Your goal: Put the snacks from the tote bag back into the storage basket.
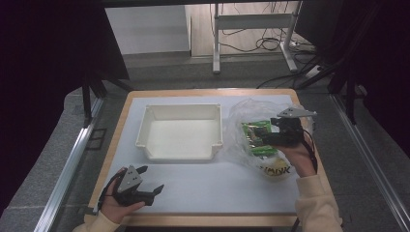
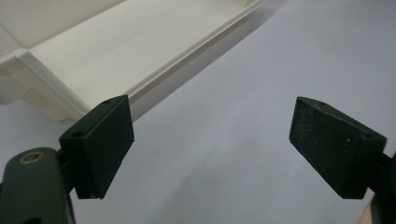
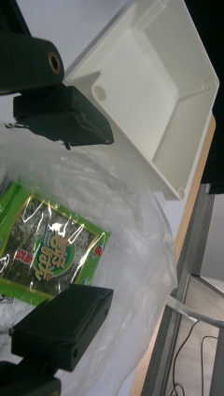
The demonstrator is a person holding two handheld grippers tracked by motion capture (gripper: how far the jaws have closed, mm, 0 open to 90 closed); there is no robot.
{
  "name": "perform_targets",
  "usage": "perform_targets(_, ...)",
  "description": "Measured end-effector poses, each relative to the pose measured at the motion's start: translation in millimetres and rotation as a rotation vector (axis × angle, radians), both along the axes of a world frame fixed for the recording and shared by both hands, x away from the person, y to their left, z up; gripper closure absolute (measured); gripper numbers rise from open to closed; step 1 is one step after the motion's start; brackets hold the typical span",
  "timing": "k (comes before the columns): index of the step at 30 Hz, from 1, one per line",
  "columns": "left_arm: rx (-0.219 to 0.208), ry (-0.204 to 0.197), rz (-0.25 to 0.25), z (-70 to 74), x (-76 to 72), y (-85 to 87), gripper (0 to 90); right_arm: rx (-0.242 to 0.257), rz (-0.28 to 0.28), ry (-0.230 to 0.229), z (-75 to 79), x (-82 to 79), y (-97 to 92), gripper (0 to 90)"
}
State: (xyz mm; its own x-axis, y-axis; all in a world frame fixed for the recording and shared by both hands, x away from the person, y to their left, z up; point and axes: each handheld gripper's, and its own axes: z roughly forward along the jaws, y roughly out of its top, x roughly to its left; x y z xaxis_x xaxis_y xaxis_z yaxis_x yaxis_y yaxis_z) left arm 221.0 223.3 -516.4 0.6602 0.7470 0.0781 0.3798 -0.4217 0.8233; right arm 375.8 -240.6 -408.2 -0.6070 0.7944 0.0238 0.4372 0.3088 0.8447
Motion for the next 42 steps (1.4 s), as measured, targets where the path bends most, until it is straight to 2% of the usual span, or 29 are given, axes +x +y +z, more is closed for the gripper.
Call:
perform_targets(5,-0.003,-0.001,-0.003,0.3,-0.1,-0.1,14.0,-0.008,-0.022,0.023,-3.1,6.8,-5.0,22.0)
perform_targets(13,-0.009,-0.004,-0.006,1.2,-1.3,-0.7,14.0,-0.061,-0.059,0.067,-3.5,22.8,-7.0,23.2)
perform_targets(24,-0.010,-0.006,-0.006,1.4,-1.6,-0.6,14.0,-0.085,-0.079,0.171,-9.3,47.5,-14.8,29.3)
perform_targets(35,-0.008,-0.005,-0.006,1.3,-1.3,-0.4,14.0,-0.076,-0.109,0.245,-21.3,63.5,-21.0,32.0)
perform_targets(39,-0.009,-0.006,-0.006,1.4,-1.4,-0.3,14.0,-0.095,-0.123,0.261,-24.8,67.9,-21.7,33.1)
perform_targets(42,-0.008,-0.006,-0.005,1.4,-1.1,0.2,14.0,-0.105,-0.132,0.295,-29.4,73.9,-23.4,36.2)
